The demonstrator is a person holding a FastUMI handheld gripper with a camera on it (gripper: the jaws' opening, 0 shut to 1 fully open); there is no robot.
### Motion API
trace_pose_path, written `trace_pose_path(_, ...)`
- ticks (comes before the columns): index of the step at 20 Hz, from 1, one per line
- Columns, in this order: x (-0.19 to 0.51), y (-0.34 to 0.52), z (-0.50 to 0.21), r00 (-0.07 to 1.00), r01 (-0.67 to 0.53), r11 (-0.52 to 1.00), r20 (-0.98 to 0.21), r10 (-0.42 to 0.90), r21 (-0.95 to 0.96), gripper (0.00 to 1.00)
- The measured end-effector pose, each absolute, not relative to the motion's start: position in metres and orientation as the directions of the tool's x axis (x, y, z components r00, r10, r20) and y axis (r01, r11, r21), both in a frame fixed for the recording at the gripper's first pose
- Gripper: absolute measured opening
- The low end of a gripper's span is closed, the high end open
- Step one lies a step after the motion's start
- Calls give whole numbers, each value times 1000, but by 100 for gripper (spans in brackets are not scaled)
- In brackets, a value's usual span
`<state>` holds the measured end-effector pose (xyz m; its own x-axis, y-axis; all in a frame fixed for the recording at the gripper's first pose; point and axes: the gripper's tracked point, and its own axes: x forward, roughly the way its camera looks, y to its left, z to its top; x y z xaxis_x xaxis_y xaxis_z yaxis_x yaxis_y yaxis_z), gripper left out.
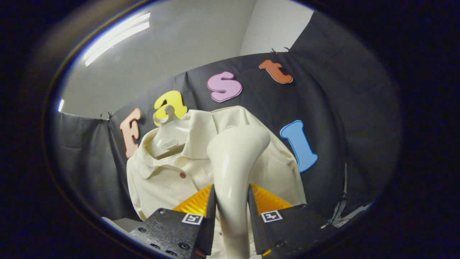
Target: Iron the clothes twice with a garment steamer, once on the left side and once on the right side.
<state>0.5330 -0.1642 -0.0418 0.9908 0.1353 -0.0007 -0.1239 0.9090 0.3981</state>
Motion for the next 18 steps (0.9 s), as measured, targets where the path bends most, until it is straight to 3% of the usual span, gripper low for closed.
trace_pose_path(5, 530, -156, -84, 969, -225, 872, 3, 248, 435, 44)
trace_pose_path(18, 492, -155, -191, 927, -280, 798, -67, 369, 534, 44)
